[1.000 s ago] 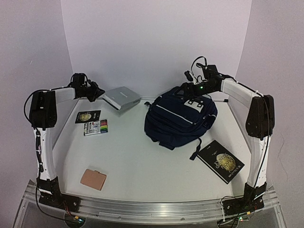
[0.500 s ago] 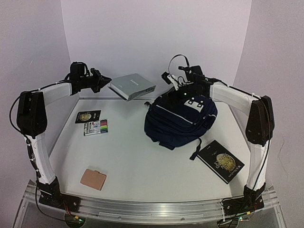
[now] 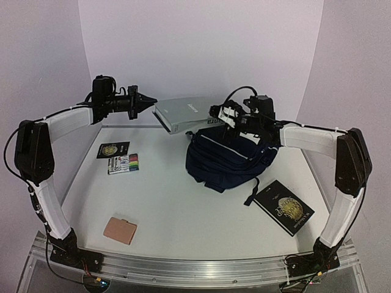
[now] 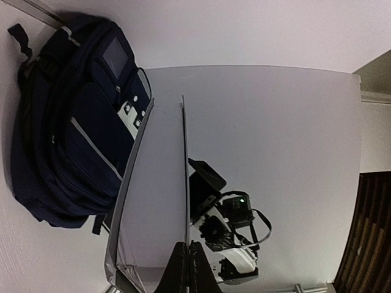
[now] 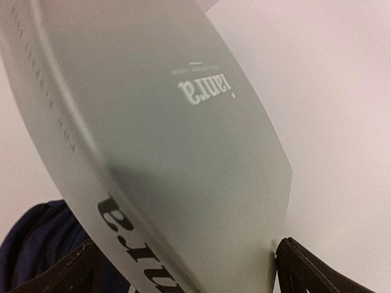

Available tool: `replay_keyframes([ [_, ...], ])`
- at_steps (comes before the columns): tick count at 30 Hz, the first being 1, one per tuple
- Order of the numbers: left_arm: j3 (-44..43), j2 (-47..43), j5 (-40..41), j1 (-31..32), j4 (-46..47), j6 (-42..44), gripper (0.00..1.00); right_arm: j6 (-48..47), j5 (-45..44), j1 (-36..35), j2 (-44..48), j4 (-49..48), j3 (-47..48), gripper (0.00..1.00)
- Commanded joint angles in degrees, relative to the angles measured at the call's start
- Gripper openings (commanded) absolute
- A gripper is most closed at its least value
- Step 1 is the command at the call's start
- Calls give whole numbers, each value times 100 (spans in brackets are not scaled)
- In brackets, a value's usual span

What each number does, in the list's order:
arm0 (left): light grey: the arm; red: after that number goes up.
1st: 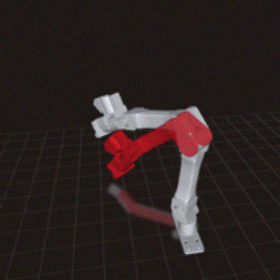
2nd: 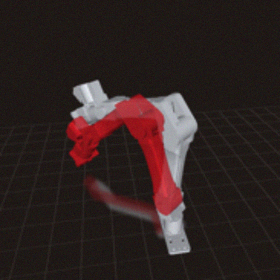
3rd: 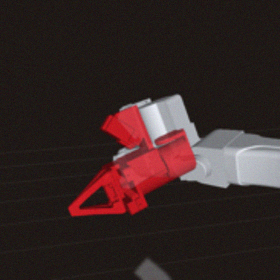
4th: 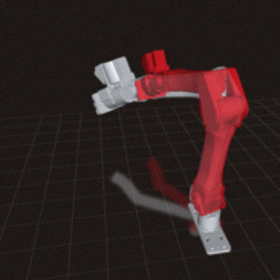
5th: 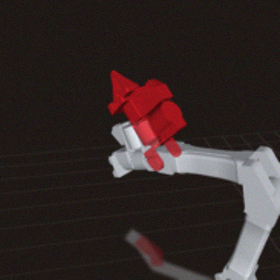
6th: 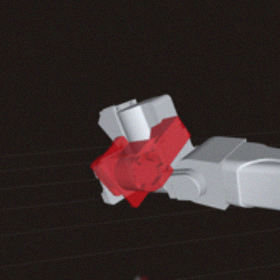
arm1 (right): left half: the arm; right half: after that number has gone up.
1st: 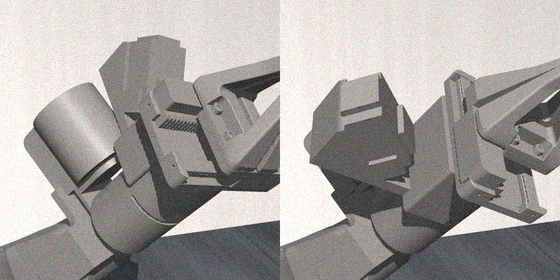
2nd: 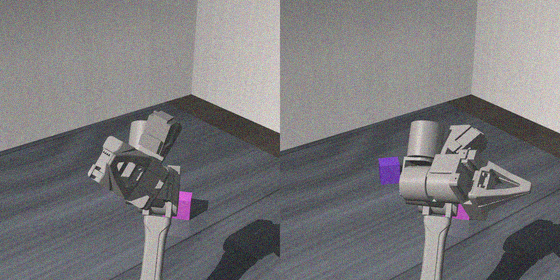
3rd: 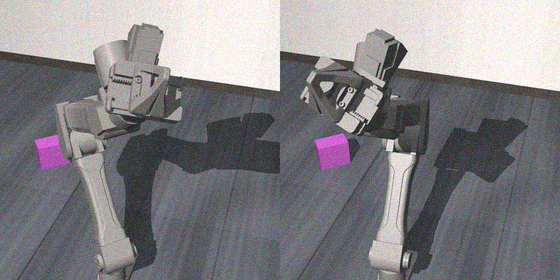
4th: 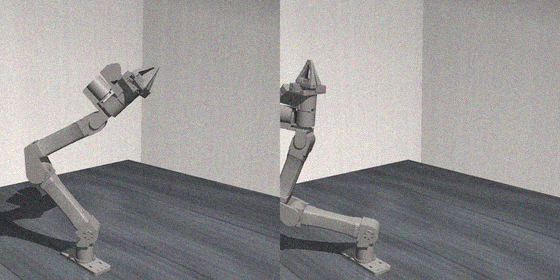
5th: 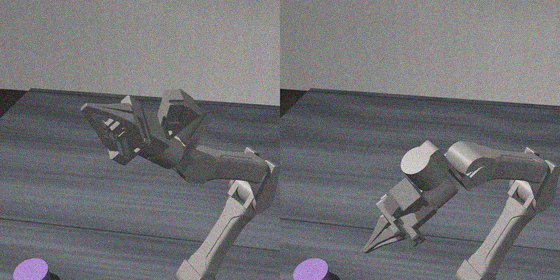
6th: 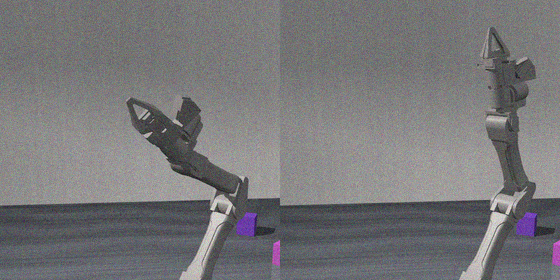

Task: Pack the student bag
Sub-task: Pick up the book from the center of the board.

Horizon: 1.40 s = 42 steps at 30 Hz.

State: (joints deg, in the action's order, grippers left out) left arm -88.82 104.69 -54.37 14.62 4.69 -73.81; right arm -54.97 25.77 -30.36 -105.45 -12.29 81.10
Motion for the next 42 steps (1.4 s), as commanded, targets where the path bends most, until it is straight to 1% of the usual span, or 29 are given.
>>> replay_keyframes([
  [1, 182, -347, -822, -54, 1009, -705, 0, -1292, 506, 148, 669, -487, -432, 98],
  [4, 265, -344, -1126, -42, 1361, -989, 0, -1663, 604, 254, 898, -458, -643, 98],
  [6, 298, -309, -1376, -38, 1557, -1149, 0, -1735, 619, 303, 967, -466, -657, 98],
  [10, 348, -276, -1584, 1, 1467, -1160, 0, -1681, 875, 328, 1121, -467, -616, 98],
  [11, 347, -256, -1600, 21, 1395, -1104, 0, -1700, 964, 329, 1177, -467, -631, 96],
  [14, 283, -186, -1655, 124, 1023, -878, 0, -1837, 1198, 329, 1283, -467, -692, 85],
  [18, 253, -57, -1795, 272, 1069, -982, 0, -1967, 1387, 327, 1366, -462, -695, 71],
  [21, 243, -15, -1810, 301, 993, -1014, 0, -1977, 1702, 326, 1502, -427, -719, 62],
  [23, 218, 28, -1814, 299, 904, -1034, 0, -2062, 1948, 320, 1649, -246, -767, 57],
  [25, 194, 72, -1786, 296, 819, -1037, 0, -2236, 2115, 319, 1783, 26, -801, 49],
  [26, 176, 92, -1762, 298, 741, -975, 6, -2279, 2181, 315, 1827, 212, -792, 45],
  [27, 120, 84, -1683, 297, 483, -796, 15, -2247, 2223, 313, 1883, 381, -763, 41],
  [28, -7, 65, -1556, 294, -21, -415, 24, -2215, 2246, 317, 1924, 563, -724, 37],
  [29, -306, 30, -1308, 293, -946, 319, 32, -2170, 2245, 319, 1955, 736, -661, 33],
  [30, -614, 7, -1038, 291, -1758, 999, 42, -2110, 2231, 320, 1977, 938, -600, 30],
  [32, -1258, -30, -440, 278, -3049, 2226, 60, -2030, 2139, 314, 1972, 1630, -417, 26],
  [34, -1806, -80, 342, 251, -4175, 3163, 76, -1976, 2025, 324, 1899, 2491, -111, 24],
  [35, -2020, -112, 764, 236, -4653, 3561, 81, -1951, 1987, 327, 1820, 2938, 74, 23],
  [36, -2137, -180, 1232, 240, -5022, 3898, 84, -1934, 1980, 335, 1748, 3423, 250, 22],
  [38, -2171, -425, 1829, 264, -5265, 4594, 91, -1782, 1936, 345, 1575, 4334, 633, 20],
  [39, -2064, -598, 2019, 310, -5308, 4881, 96, -1692, 1889, 343, 1471, 4615, 758, 19],
  [40, -1920, -771, 2126, 384, -5367, 5268, 99, -1618, 1847, 343, 1359, 4928, 913, 19],
  [42, -1614, -1128, 2297, 687, -5558, 6205, 100, -1447, 1774, 355, 1124, 5631, 1302, 18],
])
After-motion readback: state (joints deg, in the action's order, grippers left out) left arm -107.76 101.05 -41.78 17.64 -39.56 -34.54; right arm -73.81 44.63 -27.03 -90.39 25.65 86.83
